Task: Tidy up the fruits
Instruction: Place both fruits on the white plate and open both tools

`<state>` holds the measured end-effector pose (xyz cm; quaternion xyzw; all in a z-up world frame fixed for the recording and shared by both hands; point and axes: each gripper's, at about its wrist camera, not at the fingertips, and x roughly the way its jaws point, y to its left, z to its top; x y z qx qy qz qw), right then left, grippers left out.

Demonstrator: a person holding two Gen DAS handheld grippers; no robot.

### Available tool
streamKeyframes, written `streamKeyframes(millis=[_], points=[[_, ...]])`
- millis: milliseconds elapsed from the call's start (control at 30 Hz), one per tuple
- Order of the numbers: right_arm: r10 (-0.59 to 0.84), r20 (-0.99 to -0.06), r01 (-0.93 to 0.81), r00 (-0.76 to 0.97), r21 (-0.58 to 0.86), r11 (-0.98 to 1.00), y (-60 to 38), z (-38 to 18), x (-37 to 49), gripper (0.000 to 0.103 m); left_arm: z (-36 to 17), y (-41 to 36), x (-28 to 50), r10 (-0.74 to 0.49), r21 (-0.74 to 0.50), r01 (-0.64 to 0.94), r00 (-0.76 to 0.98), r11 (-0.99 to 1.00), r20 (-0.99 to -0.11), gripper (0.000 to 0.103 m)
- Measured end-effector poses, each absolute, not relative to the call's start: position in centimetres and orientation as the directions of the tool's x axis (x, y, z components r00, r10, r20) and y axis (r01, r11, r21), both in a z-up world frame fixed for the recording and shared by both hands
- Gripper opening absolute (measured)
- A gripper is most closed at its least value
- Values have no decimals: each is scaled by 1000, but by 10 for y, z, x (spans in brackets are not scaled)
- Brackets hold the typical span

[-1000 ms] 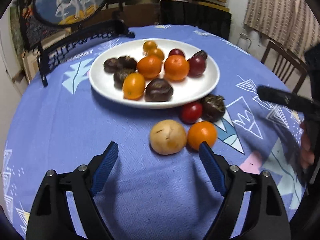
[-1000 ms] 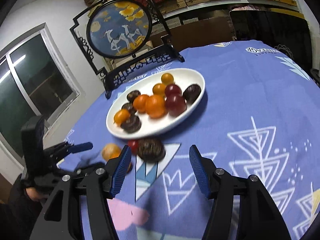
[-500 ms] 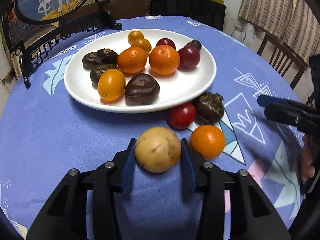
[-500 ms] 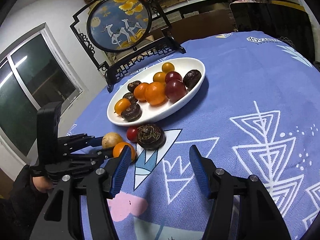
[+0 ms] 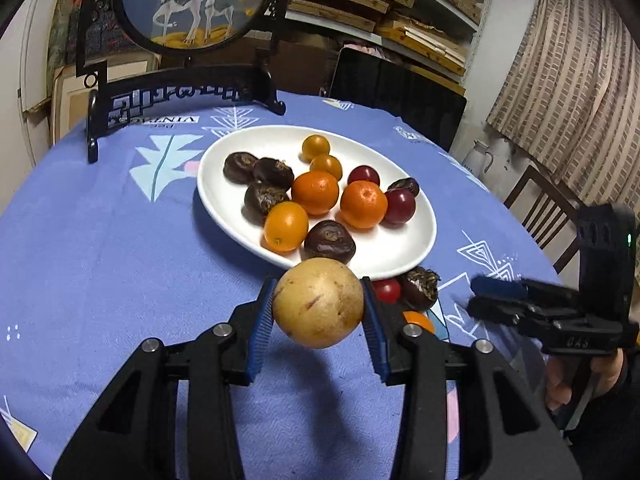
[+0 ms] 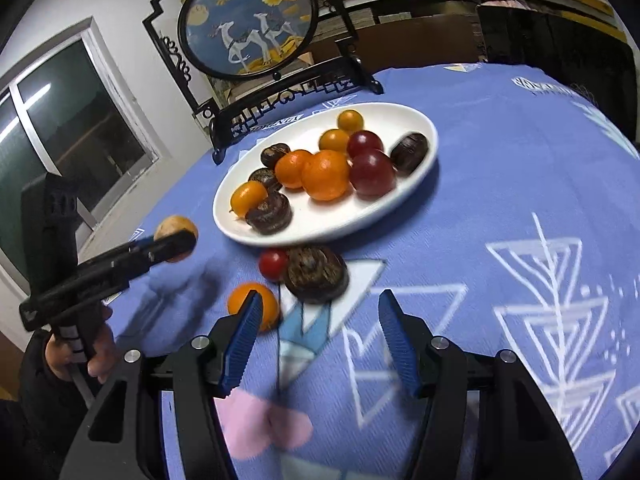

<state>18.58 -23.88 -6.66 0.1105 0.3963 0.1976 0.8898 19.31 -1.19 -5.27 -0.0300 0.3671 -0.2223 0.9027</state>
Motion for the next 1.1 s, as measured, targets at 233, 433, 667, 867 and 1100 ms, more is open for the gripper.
streamKeyframes(millis=[233,433,667,867,1100], points=[[424,-742,-228,520,358,905,-221,-88,224,57,-51,-12,187,-437,-212,401,632,891,-640,40],[418,-729,-246,542,338,908,-219,-88,216,45,-52,-11,189,-444,-224,400,625,888,-642,40],[453,-680,-267,576,367,891,-236,-72,189,45,-49,-8,185,-451,-230,400,643,887,-620,40],[440,-633,-255,637,366,895,-264,-39,182,45,-36,-11,185,-455,-215,417,647,883,-612,40],[469,-563,-286,680,385,877,-270,9,229,45,0,-33,231,-419,-160,413,674,897,-608,40]])
